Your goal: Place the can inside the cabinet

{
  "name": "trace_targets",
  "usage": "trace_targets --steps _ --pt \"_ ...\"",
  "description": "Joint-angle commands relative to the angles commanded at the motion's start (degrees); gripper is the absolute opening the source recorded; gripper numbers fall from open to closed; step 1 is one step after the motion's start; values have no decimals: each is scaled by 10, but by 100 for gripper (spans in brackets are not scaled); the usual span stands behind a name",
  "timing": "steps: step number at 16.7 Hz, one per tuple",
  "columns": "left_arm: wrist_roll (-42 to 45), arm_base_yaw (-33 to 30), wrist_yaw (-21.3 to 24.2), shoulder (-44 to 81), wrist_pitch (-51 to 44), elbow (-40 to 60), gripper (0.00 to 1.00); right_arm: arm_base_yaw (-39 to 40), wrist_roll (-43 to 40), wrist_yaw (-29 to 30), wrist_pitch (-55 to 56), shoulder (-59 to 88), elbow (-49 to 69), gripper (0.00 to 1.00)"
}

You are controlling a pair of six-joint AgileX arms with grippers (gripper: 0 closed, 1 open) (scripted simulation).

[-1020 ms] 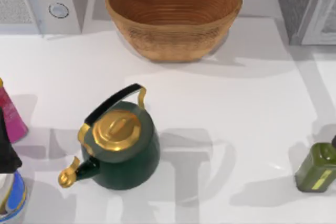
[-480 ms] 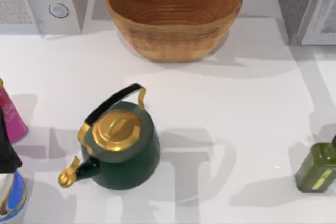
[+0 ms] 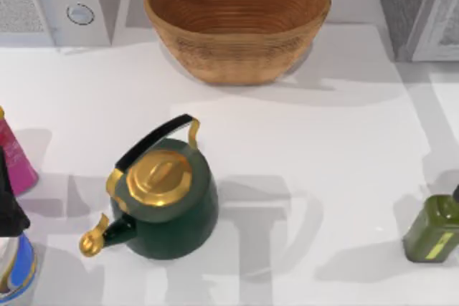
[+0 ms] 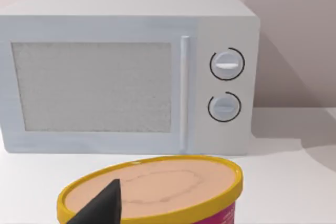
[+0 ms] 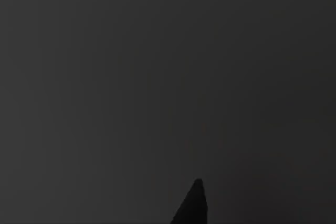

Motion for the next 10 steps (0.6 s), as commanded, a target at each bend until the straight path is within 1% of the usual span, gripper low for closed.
trace_targets --steps 4,5,10 --pt "0 0 0 0 0 0 100 0 0 0 0 0 0 98" --pt "0 0 0 0 0 0 100 0 0 0 0 0 0 100" --pt "0 0 0 0 0 0 100 0 0 0 0 0 0 100"
